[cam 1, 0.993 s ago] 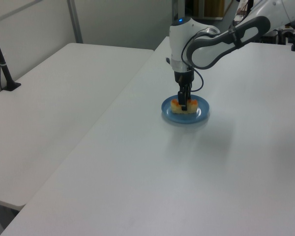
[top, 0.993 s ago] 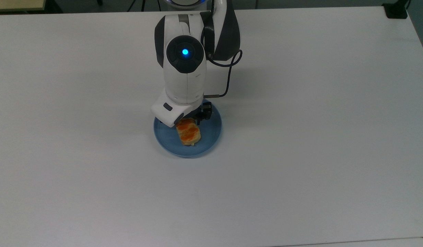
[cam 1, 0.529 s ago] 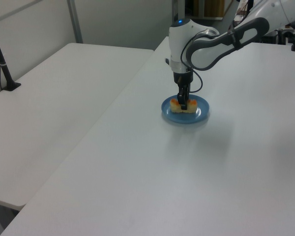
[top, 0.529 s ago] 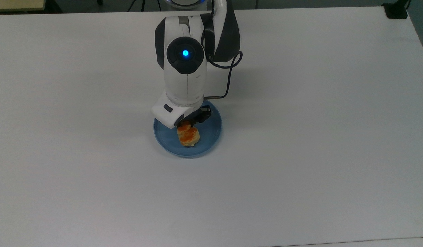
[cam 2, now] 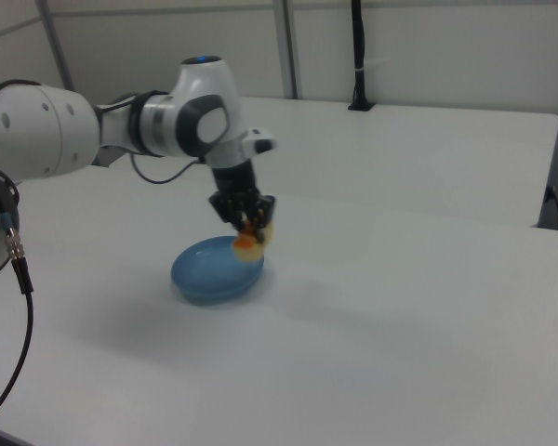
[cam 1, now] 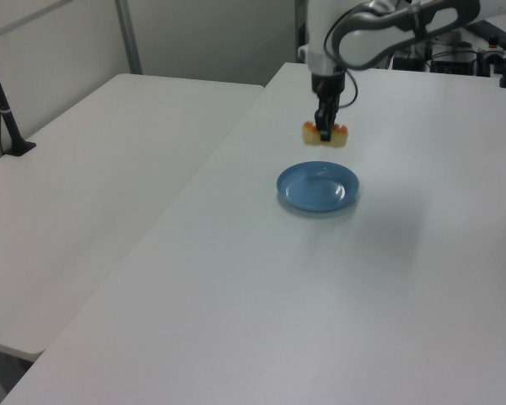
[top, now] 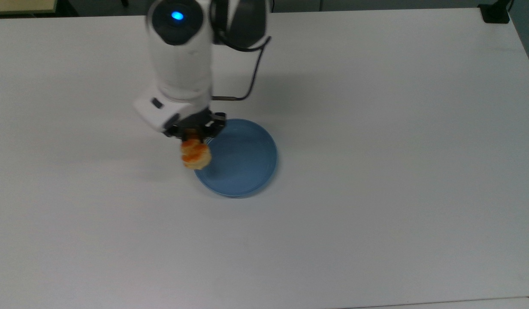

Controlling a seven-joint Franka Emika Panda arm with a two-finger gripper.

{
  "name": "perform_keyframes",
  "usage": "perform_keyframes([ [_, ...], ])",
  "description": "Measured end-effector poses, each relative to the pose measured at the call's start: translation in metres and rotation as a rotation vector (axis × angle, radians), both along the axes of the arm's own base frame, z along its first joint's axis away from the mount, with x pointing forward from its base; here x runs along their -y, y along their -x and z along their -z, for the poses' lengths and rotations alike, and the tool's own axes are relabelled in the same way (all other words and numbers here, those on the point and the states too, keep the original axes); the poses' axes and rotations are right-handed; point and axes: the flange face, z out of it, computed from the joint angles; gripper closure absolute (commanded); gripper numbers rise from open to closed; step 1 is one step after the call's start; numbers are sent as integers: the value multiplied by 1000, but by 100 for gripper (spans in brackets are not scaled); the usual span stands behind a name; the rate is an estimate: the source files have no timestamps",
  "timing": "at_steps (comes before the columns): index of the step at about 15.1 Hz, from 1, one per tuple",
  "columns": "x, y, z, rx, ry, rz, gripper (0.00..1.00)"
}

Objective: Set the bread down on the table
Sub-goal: 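Lift the bread roll off the plate and carry it beside the plate, then lower the bread roll onto the table and open the gripper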

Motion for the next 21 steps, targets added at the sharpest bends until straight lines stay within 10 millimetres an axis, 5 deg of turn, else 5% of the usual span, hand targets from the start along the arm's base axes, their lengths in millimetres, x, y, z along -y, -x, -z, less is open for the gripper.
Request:
perform_keyframes([
  [4,91,11,1,-13,4,2,62],
  [8,138,12,35,-18,16,6,57],
  [9,142,8,48,-3,26,1,56],
  [12,140,0,81,0,27,-15,4],
  [18,140,-3,81,7,28,-17,0],
  [21,136,-7,50,53,37,-2,0],
])
